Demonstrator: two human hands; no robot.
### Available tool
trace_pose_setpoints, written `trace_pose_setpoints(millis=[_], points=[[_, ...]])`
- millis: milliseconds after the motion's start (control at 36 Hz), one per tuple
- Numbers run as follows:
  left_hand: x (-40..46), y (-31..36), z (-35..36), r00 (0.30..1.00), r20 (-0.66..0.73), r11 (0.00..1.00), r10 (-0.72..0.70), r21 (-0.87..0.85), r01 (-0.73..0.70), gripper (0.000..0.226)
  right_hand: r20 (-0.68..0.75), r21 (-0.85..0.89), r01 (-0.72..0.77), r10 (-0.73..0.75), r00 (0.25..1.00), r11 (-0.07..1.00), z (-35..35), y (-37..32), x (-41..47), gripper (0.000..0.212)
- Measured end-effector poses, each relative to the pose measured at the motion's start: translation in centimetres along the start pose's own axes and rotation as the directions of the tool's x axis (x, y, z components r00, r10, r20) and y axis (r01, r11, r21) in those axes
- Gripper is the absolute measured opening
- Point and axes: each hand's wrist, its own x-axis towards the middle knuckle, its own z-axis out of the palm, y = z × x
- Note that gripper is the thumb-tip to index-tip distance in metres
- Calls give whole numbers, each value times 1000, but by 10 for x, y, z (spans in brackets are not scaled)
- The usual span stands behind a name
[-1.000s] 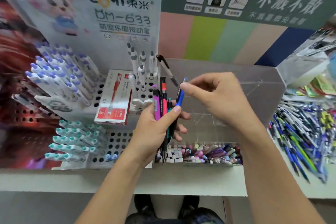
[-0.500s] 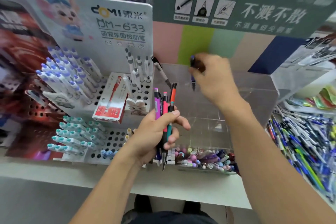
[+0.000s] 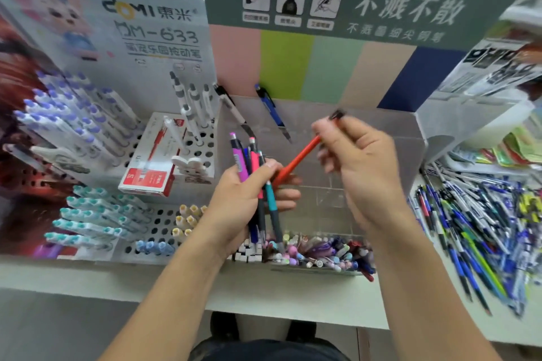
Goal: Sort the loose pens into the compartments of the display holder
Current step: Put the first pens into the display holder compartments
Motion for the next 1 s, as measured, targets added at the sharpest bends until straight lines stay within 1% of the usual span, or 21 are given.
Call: trace_pose_setpoints(millis=[28,56,83,111,167,222,278,306,389,444,472,528,611,667,694,722,778,806,833,917,1000], points=[[2,0,1,999,-36,1000,5,2,-5,17,-99,48,78,-73,992,996,-5,-5,3,13],[3,0,1,998,-59,1000,5,24,-4,15,-195,50,171,-159,968,984,-11,-11,8,13],[4,0,0,998,-63,999,-5,47,8,13,-261,7,267,-256,931,964,-16,-16,13,12],[5,0,-2,998,-50,998,-30,51,32,11,-285,-61,352,-355,891,934,-20,-21,19,11],[5,0,-2,995,17,995,-95,1,95,7,-221,-235,451,-499,838,861,-25,-23,33,8],[4,2,0,986,105,987,-132,-78,141,7,-86,-459,464,-557,826,758,-23,-18,49,13],[2,3,2,974,185,978,-132,-138,158,14,40,-642,458,-570,821,615,-16,-12,64,17],[2,3,3,968,217,976,-130,-143,163,19,96,-694,449,-547,832,563,-12,-9,71,17],[0,1,2,954,275,983,-118,-104,151,31,236,-779,369,-308,921,507,2,-4,84,16],[-2,0,1,957,273,987,-96,-101,127,35,241,-811,335,-249,938,480,8,-1,88,16],[-3,0,1,960,267,989,-80,-96,109,28,230,-818,323,-243,942,477,11,-1,88,15],[-4,-1,1,972,228,992,-48,-104,73,8,192,-807,297,-249,949,510,14,-1,82,17],[-3,-4,-1,991,129,996,-29,-80,39,18,58,-752,258,-329,943,606,5,-7,58,21],[-2,-4,-2,996,90,998,-23,-60,29,15,-1,-692,256,-356,935,675,-4,-11,33,14],[-2,-5,-1,996,86,997,-29,-73,36,17,-5,-657,245,-329,944,713,-8,-12,20,11],[-2,-5,0,996,86,996,-30,-84,38,19,10,-613,214,-263,965,761,-11,-10,9,9],[-1,-6,4,994,111,995,-25,-91,35,21,111,-488,108,-61,992,866,-14,-5,-8,8],[0,-7,6,990,136,996,-26,-87,38,22,170,-418,52,22,985,907,-13,-1,-13,7],[0,-8,9,987,158,996,-29,-80,42,22,201,-361,14,63,978,932,-12,2,-16,6],[1,-12,17,984,175,997,-39,-56,49,18,154,-232,-47,85,984,972,-13,9,-16,2],[3,-14,21,987,156,998,-48,-30,53,20,121,-168,-96,117,986,981,-20,13,-15,2]])
